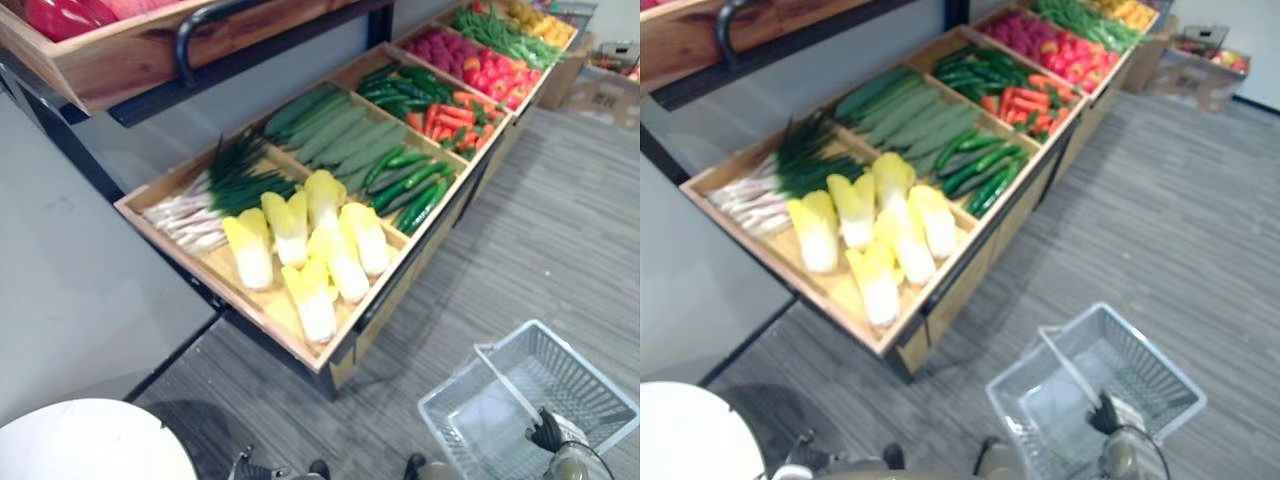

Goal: Pick vegetable in the basket

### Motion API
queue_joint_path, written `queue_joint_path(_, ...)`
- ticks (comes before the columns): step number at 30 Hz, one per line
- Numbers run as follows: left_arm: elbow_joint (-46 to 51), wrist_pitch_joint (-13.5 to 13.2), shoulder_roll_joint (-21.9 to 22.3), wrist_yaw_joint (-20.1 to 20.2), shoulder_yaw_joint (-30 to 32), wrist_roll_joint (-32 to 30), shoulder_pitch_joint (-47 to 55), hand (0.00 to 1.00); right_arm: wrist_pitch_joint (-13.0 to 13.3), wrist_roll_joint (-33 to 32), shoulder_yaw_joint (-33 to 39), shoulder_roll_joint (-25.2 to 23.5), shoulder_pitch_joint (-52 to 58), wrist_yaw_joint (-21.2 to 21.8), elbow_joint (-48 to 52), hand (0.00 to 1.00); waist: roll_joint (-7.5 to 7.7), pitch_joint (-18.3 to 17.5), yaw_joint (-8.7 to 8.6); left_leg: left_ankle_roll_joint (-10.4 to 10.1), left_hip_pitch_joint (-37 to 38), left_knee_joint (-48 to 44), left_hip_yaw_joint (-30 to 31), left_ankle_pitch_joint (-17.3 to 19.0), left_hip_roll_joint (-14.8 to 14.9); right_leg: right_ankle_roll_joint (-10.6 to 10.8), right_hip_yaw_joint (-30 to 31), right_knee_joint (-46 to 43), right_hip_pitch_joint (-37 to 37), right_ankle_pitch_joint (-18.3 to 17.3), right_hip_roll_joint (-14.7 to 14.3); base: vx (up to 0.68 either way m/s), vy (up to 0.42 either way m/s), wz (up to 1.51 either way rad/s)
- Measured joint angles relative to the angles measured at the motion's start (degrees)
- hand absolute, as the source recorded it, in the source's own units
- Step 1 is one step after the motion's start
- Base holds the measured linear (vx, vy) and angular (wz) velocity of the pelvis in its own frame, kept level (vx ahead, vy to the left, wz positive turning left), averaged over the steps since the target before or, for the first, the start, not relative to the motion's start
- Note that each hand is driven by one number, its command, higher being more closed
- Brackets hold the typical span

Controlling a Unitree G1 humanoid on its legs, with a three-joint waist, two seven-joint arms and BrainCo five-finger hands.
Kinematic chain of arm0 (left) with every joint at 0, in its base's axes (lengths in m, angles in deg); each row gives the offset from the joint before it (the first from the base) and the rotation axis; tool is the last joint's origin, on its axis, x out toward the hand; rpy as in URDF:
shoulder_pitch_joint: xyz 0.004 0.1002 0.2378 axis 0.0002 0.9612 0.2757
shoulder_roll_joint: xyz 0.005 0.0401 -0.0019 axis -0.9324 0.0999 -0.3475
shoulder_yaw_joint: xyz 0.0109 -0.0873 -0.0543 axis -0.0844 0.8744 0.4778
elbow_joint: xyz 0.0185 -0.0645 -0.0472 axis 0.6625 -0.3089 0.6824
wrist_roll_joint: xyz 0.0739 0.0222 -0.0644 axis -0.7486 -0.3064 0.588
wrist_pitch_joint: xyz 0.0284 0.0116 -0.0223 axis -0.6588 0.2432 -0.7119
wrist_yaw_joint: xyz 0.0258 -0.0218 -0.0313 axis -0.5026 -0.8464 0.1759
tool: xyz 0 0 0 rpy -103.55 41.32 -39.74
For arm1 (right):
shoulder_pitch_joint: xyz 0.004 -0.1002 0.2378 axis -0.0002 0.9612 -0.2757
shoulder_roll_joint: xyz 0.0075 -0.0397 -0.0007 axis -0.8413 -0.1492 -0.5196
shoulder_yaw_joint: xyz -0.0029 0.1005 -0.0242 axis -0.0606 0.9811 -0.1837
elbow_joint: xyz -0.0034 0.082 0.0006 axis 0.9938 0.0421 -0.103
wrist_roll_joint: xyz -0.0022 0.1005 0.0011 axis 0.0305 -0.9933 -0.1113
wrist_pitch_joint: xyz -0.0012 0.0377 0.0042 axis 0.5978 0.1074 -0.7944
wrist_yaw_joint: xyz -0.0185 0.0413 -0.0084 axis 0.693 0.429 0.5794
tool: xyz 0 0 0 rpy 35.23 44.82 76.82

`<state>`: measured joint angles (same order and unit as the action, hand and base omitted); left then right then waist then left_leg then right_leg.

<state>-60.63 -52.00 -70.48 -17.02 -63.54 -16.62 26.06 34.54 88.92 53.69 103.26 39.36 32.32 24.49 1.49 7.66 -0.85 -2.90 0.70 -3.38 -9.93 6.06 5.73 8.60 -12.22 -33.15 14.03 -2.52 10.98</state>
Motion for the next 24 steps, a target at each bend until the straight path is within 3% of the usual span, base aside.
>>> queue_joint_path(2,-0.1,0.0,-0.9,-0.1,1.3,0.0,0.9,0.0,0.1,0.0,-0.1,-2.0,0.7,0.1,-1.1,1.0,0.75,-0.1,-0.72,0.1,0.4,0.0,1.9,-0.4,0.6,1.1,5.0,-5.0,1.7,0.2,-0.2,0.03,-0.056,0.65)
queue_joint_path(4,-0.1,0.2,-1.2,-0.1,3.9,0.0,1.7,0.0,-0.1,0.0,0.2,-2.5,1.7,0.3,-2.8,1.0,2.32,-0.8,-0.5,-0.5,0.1,-0.2,4.5,-0.8,0.6,-1.9,6.0,-5.8,1.5,-1.6,2.7,0.09,-0.155,0.62)
queue_joint_path(6,-0.1,0.8,-0.9,-0.1,6.7,0.0,2.1,0.0,-0.2,0.0,1.2,-1.9,1.5,0.3,-4.7,1.0,2.37,-0.9,-0.69,-1.4,-1.3,-0.7,7.1,-1.2,1.4,-3.3,6.7,-3.9,0.8,-2.2,5.9,0.07,-0.237,0.59)
queue_joint_path(8,-0.1,1.0,-1.3,-0.5,8.9,0.0,2.4,0.0,-0.1,-0.1,2.5,-1.8,1.1,0.3,-6.4,1.0,2.51,-1.2,-0.6,-3.3,-2.5,-0.6,9.1,-1.6,3.0,-3.8,9.5,0.4,0.1,-1.8,7.7,0.04,-0.349,0.42)
queue_joint_path(10,-0.1,1.2,-1.8,-0.6,9.7,0.1,3.1,0.0,-0.1,-0.3,2.8,-1.7,0.2,0.7,-7.3,1.0,3.13,-1.6,-0.46,-6.2,-2.8,-0.3,9.9,-1.8,5.0,-6.4,13.2,5.9,-0.8,2.1,8.2,0.03,-0.485,0.22)
queue_joint_path(11,-0.8,1.3,-1.7,-0.6,10.0,0.2,3.3,0.0,0.0,-1.2,2.8,-1.3,-0.3,1.1,-8.7,1.0,2.38,-2.5,-0.61,-8.5,-2.8,1.3,11.7,-2.7,7.6,-1.0,15.5,8.2,-2.8,-1.0,5.1,0.04,-0.624,0.1)
queue_joint_path(12,-1.1,1.1,-0.1,-0.5,9.9,0.3,3.3,0.0,-0.4,-1.6,2.8,-0.4,-0.8,1.4,-9.7,1.0,1.12,-3.1,0.28,-9.1,-2.8,3.0,11.3,-3.7,10.3,2.1,14.5,10.4,-3.3,-3.7,2.7,0.04,-0.621,-0.01)
queue_joint_path(14,-1.2,1.0,1.4,-1.2,10.9,1.1,3.1,0.0,-0.4,-1.9,2.2,0.2,-2.4,1.4,-10.6,1.0,0.67,-3.3,1.46,-9.9,-3.0,3.2,9.5,-5.7,11.7,3.8,10.9,14.4,-4.8,-10.1,1.9,-0.02,-0.482,-0.21)
queue_joint_path(15,-1.7,1.1,2.7,-1.8,11.2,1.2,2.9,0.0,-0.8,-2.2,2.1,1.2,-3.0,1.3,-11.0,1.0,-1.94,-3.4,0.83,-9.9,-3.7,3.6,9.6,-7.6,13.7,3.1,8.8,14.4,-5.5,-10.1,-0.2,-0.03,-0.413,0.13)
queue_joint_path(18,-0.8,0.4,3.0,-2.2,11.1,3.7,3.2,0.0,-0.7,-2.5,0.1,1.3,-1.7,1.4,-11.0,1.0,-1.77,-3.6,0.81,-8.9,-4.5,4.0,9.0,-15.5,14.3,1.6,6.4,14.0,-6.7,-10.9,-1.0,-0.05,-0.254,0.45)
queue_joint_path(21,0.1,0.1,3.1,-2.3,9.3,5.3,2.1,0.0,-0.4,-3.7,0.4,1.3,0.3,0.9,-10.7,1.0,-1.53,-3.8,0.21,-5.2,-8.0,2.9,5.0,-19.7,13.9,0.1,2.2,15.8,-7.6,-10.1,-0.7,-0.07,-0.14,0.58)
queue_joint_path(22,0.4,0.0,3.1,-2.6,8.4,5.3,1.8,0.0,-0.4,-3.7,0.6,1.3,0.8,0.7,-10.5,1.0,-1.38,-3.7,0.27,-5.4,-8.8,1.4,2.1,-18.8,13.4,-0.1,1.2,16.7,-8.1,-9.6,-0.3,-0.06,-0.047,0.49)
queue_joint_path(24,1.8,-0.1,3.1,-3.1,7.0,5.3,1.9,0.0,-0.2,-4.1,1.0,1.1,1.6,0.1,-10.0,1.0,-0.95,-3.7,0.57,-5.9,-8.1,-1.4,-0.6,-12.0,9.2,0.7,1.0,20.3,-9.7,-7.7,0.9,-0.03,0.057,0.19)
